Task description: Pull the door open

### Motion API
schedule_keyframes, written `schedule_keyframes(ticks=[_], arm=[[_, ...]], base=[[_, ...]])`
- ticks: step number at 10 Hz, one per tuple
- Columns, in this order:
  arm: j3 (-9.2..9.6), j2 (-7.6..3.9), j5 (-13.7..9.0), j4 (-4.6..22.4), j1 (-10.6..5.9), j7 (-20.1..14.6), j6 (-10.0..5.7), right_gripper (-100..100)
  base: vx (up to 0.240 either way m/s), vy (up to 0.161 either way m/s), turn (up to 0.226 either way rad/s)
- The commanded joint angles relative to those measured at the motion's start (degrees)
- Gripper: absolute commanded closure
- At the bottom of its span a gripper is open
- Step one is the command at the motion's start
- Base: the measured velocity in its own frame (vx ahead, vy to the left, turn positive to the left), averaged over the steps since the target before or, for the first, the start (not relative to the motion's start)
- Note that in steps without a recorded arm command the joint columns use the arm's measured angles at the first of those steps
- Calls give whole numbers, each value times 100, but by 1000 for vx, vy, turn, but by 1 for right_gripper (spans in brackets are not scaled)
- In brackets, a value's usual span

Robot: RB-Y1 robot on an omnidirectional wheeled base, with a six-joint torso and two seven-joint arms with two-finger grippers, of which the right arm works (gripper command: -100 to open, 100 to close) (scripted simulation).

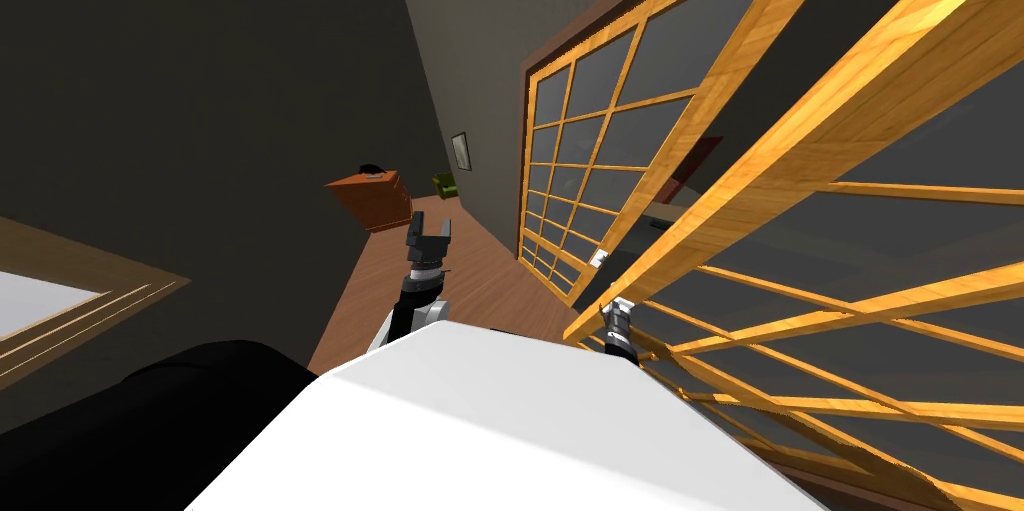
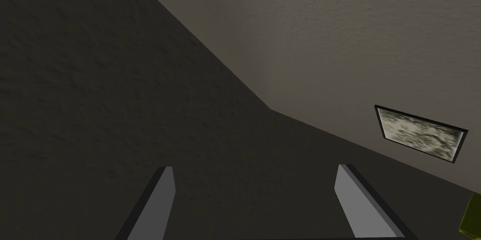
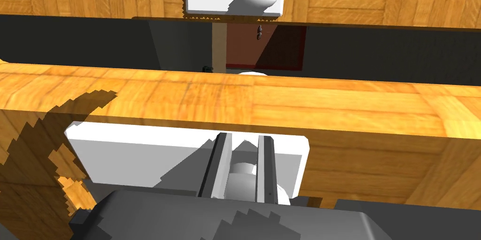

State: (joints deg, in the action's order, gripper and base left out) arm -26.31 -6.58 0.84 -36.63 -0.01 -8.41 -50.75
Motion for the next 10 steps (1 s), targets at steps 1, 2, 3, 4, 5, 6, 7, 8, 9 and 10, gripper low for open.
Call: schedule_keyframes(ticks=[1,2,3,4,5,6,7,8,9,10], arm=[[-99,-57,-49,-241,146,1,151,100],[-26,-85,-170,-257,164,-235,152,100],[-26,-85,-170,-257,164,-235,152,100],[47,-112,-292,-272,181,-465,152,100],[47,-112,-292,-272,181,-472,152,100],[120,-140,-414,-288,198,-697,153,100],[193,-168,-536,-304,216,-859,153,100],[193,-168,-536,-304,216,-945,153,100],[318,-99,-539,-158,40,-1059,92,-100],[333,-93,-576,-152,26,-1152,93,-100]], base=[[1,2,-19],[-24,-6,71],[-39,-17,65],[-68,-22,101],[-51,-16,74],[-58,-6,99],[-81,-25,140],[-67,-32,67],[-72,5,94],[-78,-3,29]])
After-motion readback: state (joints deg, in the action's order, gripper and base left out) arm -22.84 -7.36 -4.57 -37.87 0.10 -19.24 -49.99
